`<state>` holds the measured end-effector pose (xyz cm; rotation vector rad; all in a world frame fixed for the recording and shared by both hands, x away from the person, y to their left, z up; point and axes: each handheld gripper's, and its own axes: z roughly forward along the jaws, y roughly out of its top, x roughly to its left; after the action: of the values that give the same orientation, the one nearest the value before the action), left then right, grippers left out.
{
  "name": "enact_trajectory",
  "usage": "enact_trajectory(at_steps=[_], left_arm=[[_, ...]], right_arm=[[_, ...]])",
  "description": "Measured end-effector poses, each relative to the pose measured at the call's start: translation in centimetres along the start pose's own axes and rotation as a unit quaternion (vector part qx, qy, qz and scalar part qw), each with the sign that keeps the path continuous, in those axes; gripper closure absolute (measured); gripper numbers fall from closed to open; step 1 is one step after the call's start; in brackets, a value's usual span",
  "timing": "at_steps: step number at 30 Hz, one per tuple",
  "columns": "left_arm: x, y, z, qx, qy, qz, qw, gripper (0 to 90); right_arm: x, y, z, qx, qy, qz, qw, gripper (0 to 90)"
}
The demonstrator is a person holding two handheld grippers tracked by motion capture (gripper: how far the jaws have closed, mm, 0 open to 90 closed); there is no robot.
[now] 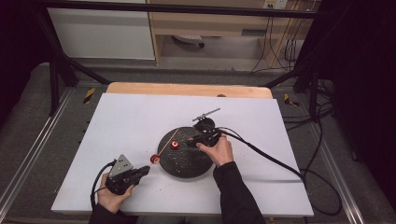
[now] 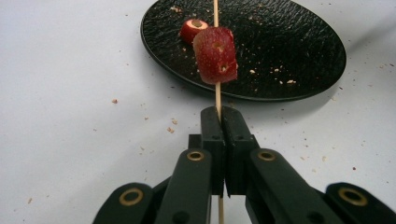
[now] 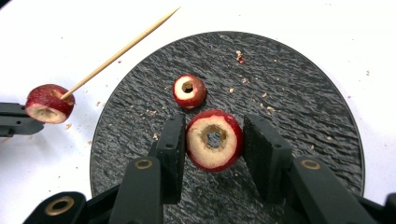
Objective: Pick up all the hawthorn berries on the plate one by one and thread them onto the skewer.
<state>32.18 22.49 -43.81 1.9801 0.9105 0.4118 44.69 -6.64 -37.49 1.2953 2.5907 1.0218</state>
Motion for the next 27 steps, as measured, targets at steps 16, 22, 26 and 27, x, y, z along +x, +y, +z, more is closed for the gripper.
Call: enact_trajectory(at_steps=[16, 22, 26, 27], left_arm=[[-0.4, 0.1, 0.2, -0.002, -0.002, 0.004, 1.0, 88.1], [-0.6, 0.1, 0.2, -0.004, -0.004, 0.005, 1.0, 88.1], [-0.9, 0.2, 0.3, -0.007, -0.005, 0.004, 1.0, 88.1], [-0.9, 0.2, 0.3, -0.007, -0.006, 0.005, 0.9999, 88.1]], right_arm=[[-0.8, -3.9, -1.5, -0.085, 0.028, 0.036, 0.9954, 61.2], [-0.6, -5.2, -1.5, -0.127, 0.039, 0.056, 0.9895, 61.3], [-0.7, -5.9, -1.6, -0.159, 0.044, 0.075, 0.9834, 61.3], [-0.7, -6.1, -1.6, -0.169, 0.048, 0.082, 0.9811, 61.3]])
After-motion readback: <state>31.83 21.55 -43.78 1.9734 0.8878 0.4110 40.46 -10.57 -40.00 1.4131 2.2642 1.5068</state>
